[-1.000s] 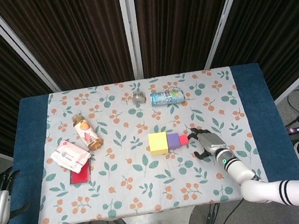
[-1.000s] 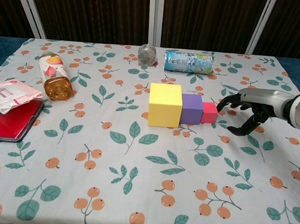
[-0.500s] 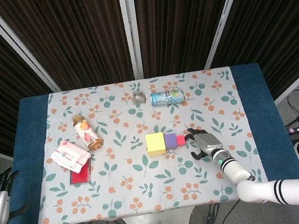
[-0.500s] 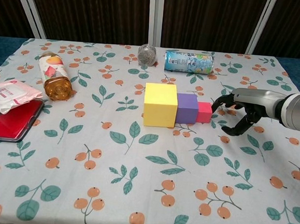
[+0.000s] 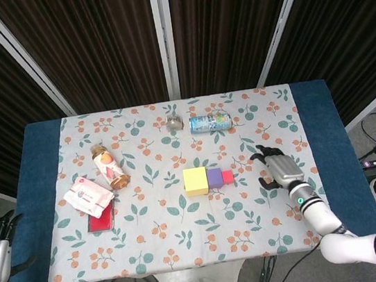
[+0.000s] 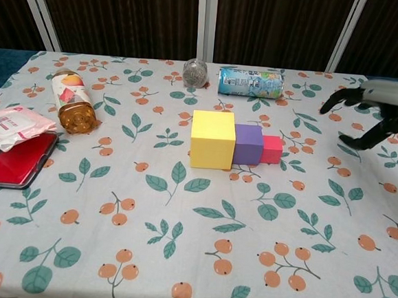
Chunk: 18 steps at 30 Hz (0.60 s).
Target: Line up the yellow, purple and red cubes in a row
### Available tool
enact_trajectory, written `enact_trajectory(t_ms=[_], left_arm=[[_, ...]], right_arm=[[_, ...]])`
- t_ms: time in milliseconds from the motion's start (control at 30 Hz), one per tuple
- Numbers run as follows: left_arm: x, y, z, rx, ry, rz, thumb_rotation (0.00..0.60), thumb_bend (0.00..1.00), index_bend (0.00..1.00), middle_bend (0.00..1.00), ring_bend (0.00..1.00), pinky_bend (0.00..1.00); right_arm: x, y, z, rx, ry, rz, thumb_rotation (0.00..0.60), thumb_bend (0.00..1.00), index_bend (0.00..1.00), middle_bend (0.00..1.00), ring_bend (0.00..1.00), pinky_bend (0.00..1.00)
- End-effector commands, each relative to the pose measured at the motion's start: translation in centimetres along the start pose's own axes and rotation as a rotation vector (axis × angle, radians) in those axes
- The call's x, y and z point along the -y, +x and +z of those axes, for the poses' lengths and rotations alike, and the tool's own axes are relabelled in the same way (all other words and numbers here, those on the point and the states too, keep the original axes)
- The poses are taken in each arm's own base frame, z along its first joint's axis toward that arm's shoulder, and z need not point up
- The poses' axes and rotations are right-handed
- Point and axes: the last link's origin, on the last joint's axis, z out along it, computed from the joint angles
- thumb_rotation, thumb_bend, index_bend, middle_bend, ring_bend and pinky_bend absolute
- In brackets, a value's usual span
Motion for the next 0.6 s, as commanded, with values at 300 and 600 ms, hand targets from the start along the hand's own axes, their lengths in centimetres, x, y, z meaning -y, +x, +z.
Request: enact_trajectory(t_ms=[300, 600], left_arm=[[-0.9, 0.3, 0.5, -0.005, -0.015, -0.001, 0.600, 0.09, 0.20, 0.18, 0.13, 0.17], [-1.6, 0.5, 0.7, -0.023, -0.025, -0.006, 0.600, 0.09, 0.20, 0.18, 0.13, 0.17]], right_arm=[[-9.1, 2.9, -11.8, -0.362, -0.049, -0.065, 0.600, 0.37, 0.17, 0.01, 0.00, 0.00], [-11.9, 0.8, -17.4, -0.449, -0.054, -0.022, 0.600, 0.37, 0.14, 0.01, 0.00, 0.00]])
